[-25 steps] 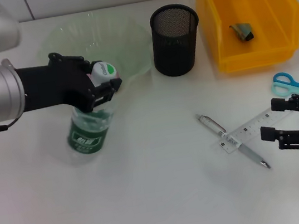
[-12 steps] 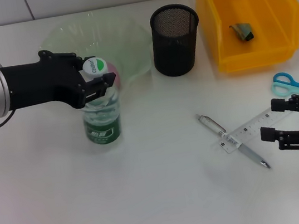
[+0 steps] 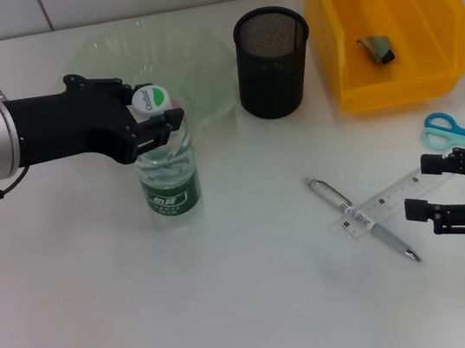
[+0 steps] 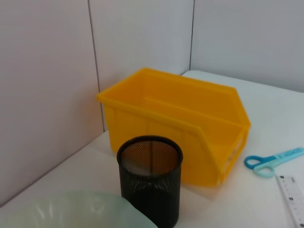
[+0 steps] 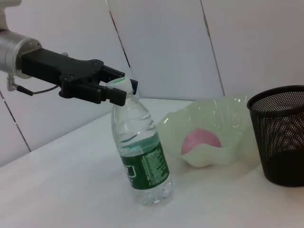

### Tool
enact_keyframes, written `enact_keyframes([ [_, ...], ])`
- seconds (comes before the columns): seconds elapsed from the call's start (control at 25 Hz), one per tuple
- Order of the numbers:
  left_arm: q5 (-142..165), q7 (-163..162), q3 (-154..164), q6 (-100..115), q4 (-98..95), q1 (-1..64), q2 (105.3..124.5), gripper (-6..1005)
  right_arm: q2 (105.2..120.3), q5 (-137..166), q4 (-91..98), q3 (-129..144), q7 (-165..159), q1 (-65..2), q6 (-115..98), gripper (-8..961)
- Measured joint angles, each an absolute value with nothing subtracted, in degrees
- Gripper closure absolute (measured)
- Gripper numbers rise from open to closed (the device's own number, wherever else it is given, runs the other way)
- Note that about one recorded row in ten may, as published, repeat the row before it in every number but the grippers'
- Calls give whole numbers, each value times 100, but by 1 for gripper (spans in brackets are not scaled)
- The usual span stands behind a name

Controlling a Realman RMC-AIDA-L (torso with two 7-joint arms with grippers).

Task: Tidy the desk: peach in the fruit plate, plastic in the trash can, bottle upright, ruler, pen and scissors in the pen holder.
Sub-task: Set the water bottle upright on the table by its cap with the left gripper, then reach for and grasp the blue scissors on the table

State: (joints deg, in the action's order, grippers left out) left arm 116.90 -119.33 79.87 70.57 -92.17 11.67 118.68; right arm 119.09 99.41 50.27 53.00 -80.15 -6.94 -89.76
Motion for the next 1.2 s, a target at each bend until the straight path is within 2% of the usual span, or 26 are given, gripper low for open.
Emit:
enact_keyframes([
  [0.36,11616,-11915,7946,6915,-9065,1207,11859,539,11903,9940,5036,5300,-8016,-703,-8983,112],
  [0.6,11380,-11909,7695,6941,-9626,1080,11858,287,11900,9936,5041,5295,-8016,-703,-8983,112],
  [0.76,10223,-11199,7615,7071,-9883,744,11848,181,11900,9925,5078,5176,-8016,-703,-8990,113],
  [0.96,8312,-9179,8064,7555,-8960,450,11855,181,11900,9908,5139,4828,-8115,-720,-9163,113],
  [1.08,7940,-7993,8492,7961,-7965,537,11864,181,11881,10001,5445,4581,-8559,-744,-9331,113],
  [1.2,7797,-7283,8945,8047,-6908,770,11874,181,11796,10333,6220,4386,-9369,-733,-9612,113],
])
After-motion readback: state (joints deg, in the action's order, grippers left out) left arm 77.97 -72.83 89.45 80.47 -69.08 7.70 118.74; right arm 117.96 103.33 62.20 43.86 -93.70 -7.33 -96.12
